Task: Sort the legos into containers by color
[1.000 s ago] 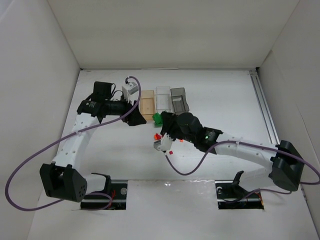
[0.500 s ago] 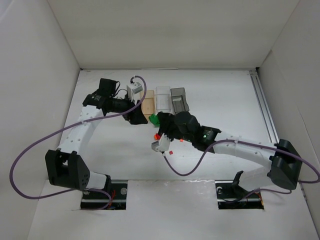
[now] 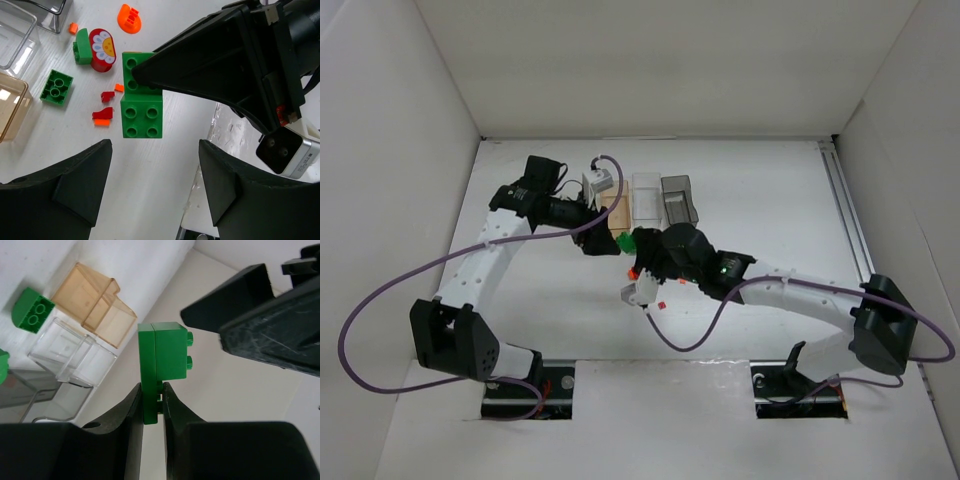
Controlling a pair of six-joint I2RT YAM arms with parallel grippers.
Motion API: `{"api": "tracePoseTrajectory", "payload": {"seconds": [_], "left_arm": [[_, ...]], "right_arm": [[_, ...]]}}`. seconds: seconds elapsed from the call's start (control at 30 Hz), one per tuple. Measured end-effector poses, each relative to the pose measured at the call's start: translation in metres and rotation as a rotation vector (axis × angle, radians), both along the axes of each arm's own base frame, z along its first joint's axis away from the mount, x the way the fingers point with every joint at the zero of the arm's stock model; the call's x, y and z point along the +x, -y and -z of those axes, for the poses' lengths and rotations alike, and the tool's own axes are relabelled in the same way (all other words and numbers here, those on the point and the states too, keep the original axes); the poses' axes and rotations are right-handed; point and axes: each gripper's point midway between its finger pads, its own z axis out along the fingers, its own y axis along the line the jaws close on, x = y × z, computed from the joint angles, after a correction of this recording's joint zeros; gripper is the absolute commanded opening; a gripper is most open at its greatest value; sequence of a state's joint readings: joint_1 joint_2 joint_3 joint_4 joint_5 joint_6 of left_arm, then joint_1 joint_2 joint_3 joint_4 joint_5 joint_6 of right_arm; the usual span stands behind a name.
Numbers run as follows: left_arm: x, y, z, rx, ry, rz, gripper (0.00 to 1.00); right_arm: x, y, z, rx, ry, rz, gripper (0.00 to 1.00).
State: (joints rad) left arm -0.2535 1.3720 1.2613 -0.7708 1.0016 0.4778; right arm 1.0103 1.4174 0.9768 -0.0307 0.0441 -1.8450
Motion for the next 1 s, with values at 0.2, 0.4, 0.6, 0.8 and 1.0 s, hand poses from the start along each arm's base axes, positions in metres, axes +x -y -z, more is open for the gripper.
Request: {"api": "tracePoseTrajectory", "payload": {"seconds": [0.2,0.4,0.6,0.8,1.0], "left_arm": [[0.002,0.001,0.002,0.013,0.008,-0.007,0.68],[0.008,0.0,0.003,0.028,0.021,-0.028,0.68],[0.01,0.0,0.002,0.03,0.027,-0.035,0.58],[0.006,0.004,0.008,0.031,-0.005,-0.012,0.5],[0.003,0.006,0.02,0.05,-0.051,0.011,0.45]], "right_arm": [[0.002,-0.004,-0.015,0.028,0.018,-0.002,0.0],[-0.007,-0.011,-0.014,0.028,0.01,-0.036,0.0],[-0.011,-0.015,-0.014,0.029,0.008,-0.052,0.0],[-0.012,-0.015,-0.01,0.016,0.001,-0.051,0.0],[-0.011,-0.016,-0.008,0.011,-0.002,-0.051,0.0]]}}
